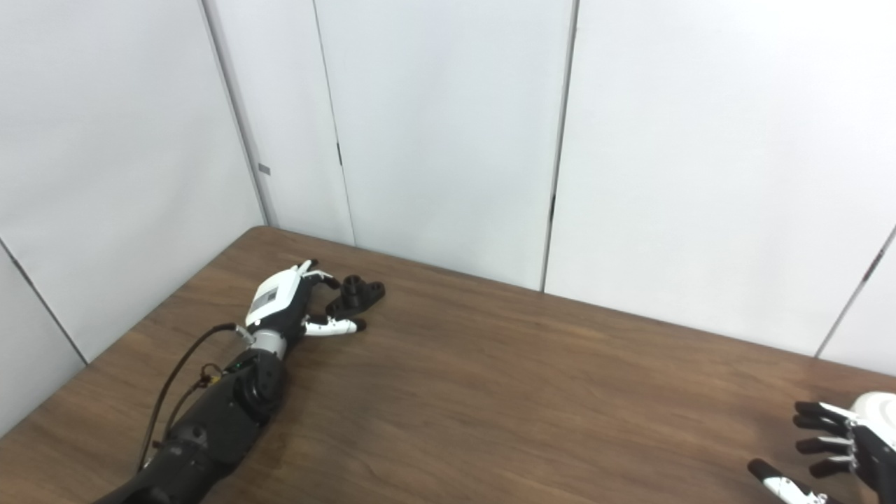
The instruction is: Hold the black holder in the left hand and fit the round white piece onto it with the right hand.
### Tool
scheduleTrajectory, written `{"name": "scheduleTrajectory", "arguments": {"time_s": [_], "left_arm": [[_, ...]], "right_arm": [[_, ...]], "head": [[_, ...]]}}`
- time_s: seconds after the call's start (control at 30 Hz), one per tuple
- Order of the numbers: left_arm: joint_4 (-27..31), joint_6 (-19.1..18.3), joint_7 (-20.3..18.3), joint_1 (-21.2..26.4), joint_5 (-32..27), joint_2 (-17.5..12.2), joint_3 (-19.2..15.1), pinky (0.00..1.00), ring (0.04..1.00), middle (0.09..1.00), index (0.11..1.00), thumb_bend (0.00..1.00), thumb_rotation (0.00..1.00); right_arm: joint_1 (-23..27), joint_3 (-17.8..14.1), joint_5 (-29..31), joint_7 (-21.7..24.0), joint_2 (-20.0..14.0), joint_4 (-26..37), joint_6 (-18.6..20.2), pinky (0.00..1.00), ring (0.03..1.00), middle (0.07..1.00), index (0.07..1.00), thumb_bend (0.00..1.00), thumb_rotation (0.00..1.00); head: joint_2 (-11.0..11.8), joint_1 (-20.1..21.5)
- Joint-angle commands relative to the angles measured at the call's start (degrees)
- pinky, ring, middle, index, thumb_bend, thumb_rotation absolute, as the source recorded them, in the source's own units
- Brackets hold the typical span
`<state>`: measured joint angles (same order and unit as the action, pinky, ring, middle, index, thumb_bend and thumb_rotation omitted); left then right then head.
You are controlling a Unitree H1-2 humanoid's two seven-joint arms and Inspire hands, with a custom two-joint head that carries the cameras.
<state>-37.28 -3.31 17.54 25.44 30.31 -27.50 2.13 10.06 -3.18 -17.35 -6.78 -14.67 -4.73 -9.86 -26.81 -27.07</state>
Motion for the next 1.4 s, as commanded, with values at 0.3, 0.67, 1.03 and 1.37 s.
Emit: {"name": "scheduleTrajectory", "arguments": {"time_s": [0.3, 0.67, 1.03, 1.37], "left_arm": [[-8.8, 4.4, 4.2, 6.1, -1.3, -1.0, 1.5, 0.84, 0.966, 0.940, 0.686, 1.00, 0.38], [-12.6, 8.5, 4.9, 7.2, -5.6, 0.5, 0.9, 0.87, 0.953, 0.901, 0.510, 0.59, 0.11], [-15.9, 11.1, 6.6, 7.5, -6.3, 1.4, 2.5, 0.87, 0.910, 0.829, 0.478, 0.52, 0.07], [-13.5, 11.3, 5.3, 5.9, -5.8, 1.5, 4.5, 0.87, 0.907, 0.835, 0.478, 0.52, 0.07]], "right_arm": [[0.5, -0.6, 0.4, 0.1, -0.9, 3.2, -0.7, 0.43, 0.570, 0.665, 0.679, 0.61, 0.22], [-0.6, -1.2, 0.5, 0.0, -1.2, 4.0, -1.2, 0.43, 0.561, 0.661, 0.680, 0.61, 0.23], [-1.3, -1.8, 0.1, 0.6, -1.6, 5.8, 1.3, 0.44, 0.568, 0.667, 0.682, 0.61, 0.26], [-0.7, -2.0, 0.7, 1.1, -1.3, 5.5, 1.1, 0.45, 0.577, 0.672, 0.681, 0.60, 0.25]], "head": [[-0.5, 0.5], [-1.2, 1.1], [-1.8, 0.9], [-1.7, 1.8]]}}
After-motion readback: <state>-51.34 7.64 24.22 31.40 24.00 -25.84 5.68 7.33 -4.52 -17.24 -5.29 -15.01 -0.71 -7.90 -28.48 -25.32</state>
